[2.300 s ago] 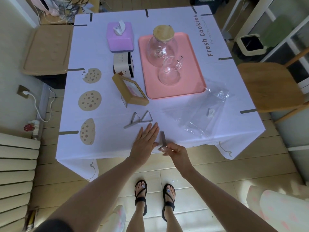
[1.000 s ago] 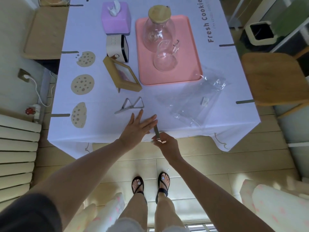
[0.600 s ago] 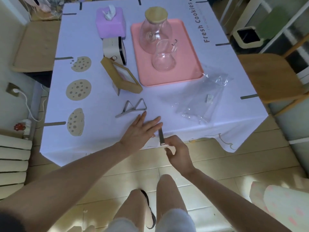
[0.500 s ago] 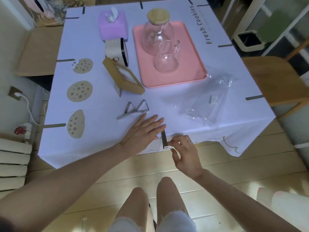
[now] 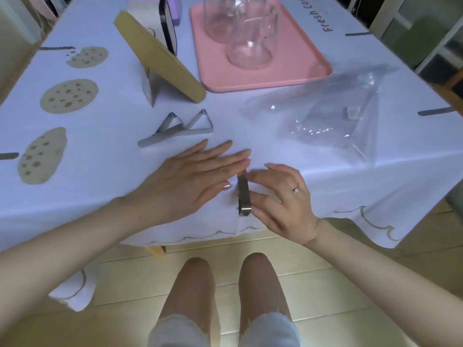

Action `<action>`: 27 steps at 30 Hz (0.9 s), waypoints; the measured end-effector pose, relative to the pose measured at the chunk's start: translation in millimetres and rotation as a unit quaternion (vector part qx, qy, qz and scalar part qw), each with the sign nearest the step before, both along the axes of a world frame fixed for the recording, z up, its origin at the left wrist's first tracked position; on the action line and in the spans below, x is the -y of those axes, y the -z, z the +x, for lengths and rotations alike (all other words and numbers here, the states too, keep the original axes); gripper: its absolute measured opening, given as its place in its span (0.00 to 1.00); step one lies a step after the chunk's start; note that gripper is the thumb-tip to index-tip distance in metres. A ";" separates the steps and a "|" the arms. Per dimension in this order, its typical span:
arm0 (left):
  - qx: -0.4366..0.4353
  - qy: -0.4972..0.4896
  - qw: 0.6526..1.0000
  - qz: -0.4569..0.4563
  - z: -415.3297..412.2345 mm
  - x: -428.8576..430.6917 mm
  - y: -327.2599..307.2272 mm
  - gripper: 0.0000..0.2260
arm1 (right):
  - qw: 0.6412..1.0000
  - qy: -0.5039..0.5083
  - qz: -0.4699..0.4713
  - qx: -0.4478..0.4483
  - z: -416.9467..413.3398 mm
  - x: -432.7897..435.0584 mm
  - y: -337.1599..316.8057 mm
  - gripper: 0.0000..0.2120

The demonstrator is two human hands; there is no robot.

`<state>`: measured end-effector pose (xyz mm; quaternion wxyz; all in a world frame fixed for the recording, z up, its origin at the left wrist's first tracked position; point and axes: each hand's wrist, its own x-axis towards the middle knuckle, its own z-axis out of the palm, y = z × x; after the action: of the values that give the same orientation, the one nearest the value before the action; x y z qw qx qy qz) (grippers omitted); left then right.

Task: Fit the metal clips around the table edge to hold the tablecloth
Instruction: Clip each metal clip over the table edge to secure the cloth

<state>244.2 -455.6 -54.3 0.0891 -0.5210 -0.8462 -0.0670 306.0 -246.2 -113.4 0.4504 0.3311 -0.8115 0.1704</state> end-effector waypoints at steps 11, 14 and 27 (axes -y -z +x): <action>-0.023 0.017 0.999 0.030 -2.0 4.8 2.6 0.21 | 0.983 -0.017 -0.013 -0.184 -27.2 4.1 16.1 0.14; -0.007 0.021 0.999 0.044 -3.5 6.6 3.7 0.21 | 0.982 -0.035 -0.008 -0.188 -27.7 3.9 16.5 0.14; -0.055 0.031 0.996 0.058 2.3 9.0 2.0 0.23 | 0.986 -0.036 0.047 -0.156 -16.5 13.1 13.0 0.15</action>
<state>246.5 -464.6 -56.3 0.1634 -0.5438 -0.8182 -0.0899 289.6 -259.3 -126.4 0.5491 0.4034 -0.7259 0.0938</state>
